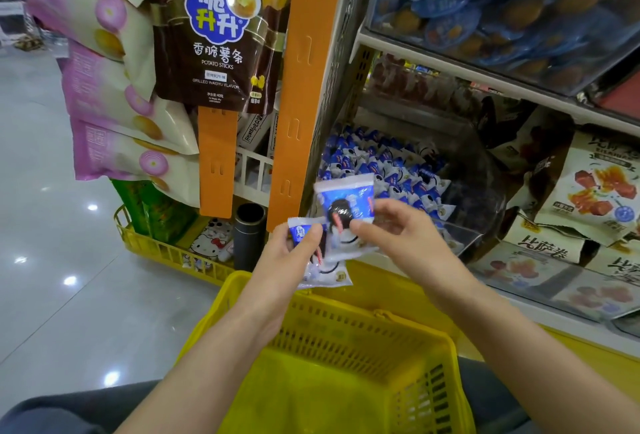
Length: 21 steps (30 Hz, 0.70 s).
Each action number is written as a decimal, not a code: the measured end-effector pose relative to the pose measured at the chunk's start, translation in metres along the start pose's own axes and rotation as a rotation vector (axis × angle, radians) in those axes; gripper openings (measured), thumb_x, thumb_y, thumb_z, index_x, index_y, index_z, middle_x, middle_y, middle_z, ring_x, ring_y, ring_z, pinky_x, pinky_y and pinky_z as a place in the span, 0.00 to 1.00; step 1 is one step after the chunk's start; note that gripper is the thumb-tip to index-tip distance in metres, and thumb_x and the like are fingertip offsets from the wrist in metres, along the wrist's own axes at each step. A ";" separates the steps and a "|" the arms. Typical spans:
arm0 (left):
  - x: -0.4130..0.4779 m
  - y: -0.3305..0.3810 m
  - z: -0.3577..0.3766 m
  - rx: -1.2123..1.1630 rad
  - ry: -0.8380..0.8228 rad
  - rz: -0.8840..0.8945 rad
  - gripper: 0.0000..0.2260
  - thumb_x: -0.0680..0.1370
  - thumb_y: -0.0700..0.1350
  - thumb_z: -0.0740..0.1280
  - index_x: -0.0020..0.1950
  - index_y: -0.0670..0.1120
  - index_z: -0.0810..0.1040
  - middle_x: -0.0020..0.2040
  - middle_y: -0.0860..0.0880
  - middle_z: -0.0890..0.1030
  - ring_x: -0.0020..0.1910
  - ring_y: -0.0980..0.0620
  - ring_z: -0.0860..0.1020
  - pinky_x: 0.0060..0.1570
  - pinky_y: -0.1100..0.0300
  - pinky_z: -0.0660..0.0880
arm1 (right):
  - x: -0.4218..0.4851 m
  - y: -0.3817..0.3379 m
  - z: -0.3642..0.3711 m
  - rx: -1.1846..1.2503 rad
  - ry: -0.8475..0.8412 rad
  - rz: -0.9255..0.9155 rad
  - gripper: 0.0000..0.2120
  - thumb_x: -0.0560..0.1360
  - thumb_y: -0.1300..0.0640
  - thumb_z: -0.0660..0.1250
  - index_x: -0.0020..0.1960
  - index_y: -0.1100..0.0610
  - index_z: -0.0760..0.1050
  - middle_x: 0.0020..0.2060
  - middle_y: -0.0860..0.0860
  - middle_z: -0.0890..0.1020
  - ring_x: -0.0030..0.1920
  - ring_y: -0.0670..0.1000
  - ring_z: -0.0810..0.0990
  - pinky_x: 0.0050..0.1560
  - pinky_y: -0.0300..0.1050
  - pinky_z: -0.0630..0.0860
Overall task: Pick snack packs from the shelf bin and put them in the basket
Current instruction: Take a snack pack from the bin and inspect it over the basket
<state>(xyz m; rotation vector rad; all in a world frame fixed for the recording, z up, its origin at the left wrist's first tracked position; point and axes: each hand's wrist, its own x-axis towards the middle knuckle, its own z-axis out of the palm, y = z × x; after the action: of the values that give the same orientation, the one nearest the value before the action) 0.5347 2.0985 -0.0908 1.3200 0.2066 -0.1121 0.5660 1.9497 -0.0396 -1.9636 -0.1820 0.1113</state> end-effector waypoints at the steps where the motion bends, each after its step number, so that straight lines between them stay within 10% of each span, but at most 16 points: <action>1: 0.000 0.001 -0.001 -0.004 0.009 0.008 0.12 0.77 0.49 0.63 0.60 0.49 0.74 0.53 0.50 0.82 0.52 0.54 0.80 0.59 0.53 0.73 | 0.005 -0.002 -0.005 0.017 0.051 0.004 0.07 0.73 0.59 0.69 0.51 0.55 0.77 0.42 0.48 0.83 0.37 0.37 0.80 0.36 0.28 0.74; 7: 0.002 0.004 -0.003 0.007 0.070 0.044 0.10 0.77 0.44 0.64 0.59 0.48 0.74 0.52 0.47 0.82 0.50 0.51 0.81 0.52 0.56 0.77 | 0.056 -0.011 -0.040 -0.164 0.335 -0.004 0.13 0.73 0.54 0.69 0.55 0.58 0.75 0.46 0.52 0.82 0.45 0.50 0.80 0.48 0.45 0.77; 21: 0.009 0.004 -0.004 -0.018 0.089 0.050 0.07 0.77 0.44 0.65 0.55 0.49 0.74 0.49 0.49 0.83 0.45 0.56 0.82 0.43 0.64 0.78 | 0.118 0.002 -0.038 -0.723 -0.052 0.263 0.18 0.71 0.50 0.72 0.48 0.66 0.79 0.49 0.61 0.82 0.41 0.53 0.84 0.51 0.52 0.80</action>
<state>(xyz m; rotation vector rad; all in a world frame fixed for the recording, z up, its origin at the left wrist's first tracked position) 0.5444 2.1035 -0.0897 1.3122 0.2497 -0.0091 0.6879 1.9358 -0.0260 -2.7025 0.0132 0.3010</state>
